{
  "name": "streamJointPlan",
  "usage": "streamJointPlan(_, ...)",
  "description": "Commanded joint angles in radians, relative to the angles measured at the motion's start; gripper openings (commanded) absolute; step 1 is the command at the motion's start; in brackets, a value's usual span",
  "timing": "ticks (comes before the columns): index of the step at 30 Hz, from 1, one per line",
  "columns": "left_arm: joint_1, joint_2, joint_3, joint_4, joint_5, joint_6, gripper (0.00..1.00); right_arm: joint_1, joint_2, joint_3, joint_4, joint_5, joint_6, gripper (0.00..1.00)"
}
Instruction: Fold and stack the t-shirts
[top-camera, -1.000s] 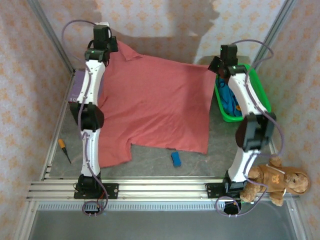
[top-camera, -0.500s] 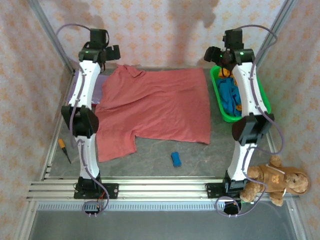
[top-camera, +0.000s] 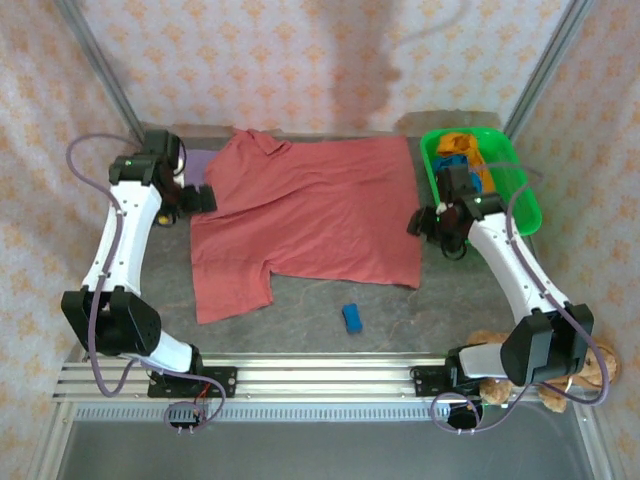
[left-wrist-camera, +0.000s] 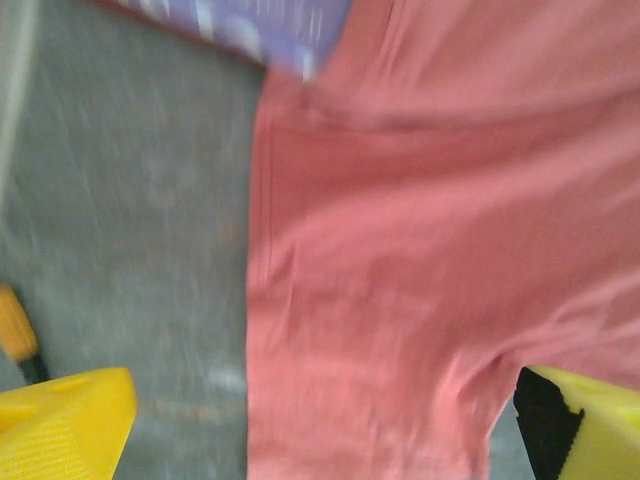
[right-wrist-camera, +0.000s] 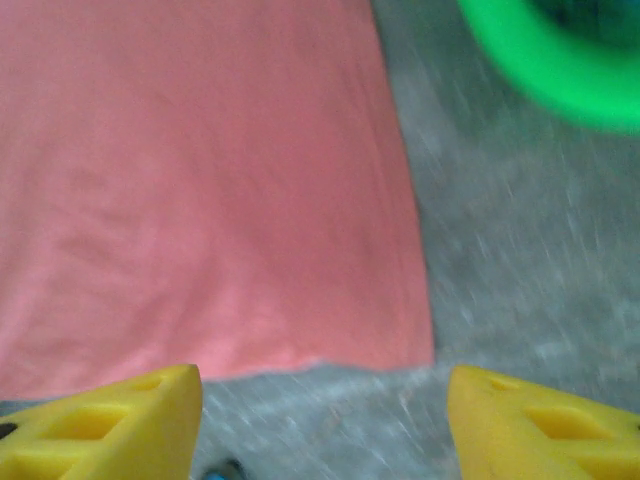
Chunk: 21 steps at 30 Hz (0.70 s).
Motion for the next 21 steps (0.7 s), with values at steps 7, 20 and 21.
streamJointPlan(7,0.007,-0.135,-0.312,-0.014,0.057,-0.094,0.96,0.011,-0.078,-0.279,0.033,-0.016,0.089,0.47)
streamJointPlan(20,0.097,-0.083,-0.398,0.023,0.051,-0.088,0.92,0.012,0.078,-0.35,0.205,-0.016,0.075,0.33)
streamJointPlan(21,0.105,-0.079,-0.4,0.028,0.051,-0.085,0.91,0.012,0.086,-0.352,0.216,-0.016,0.076,0.32)
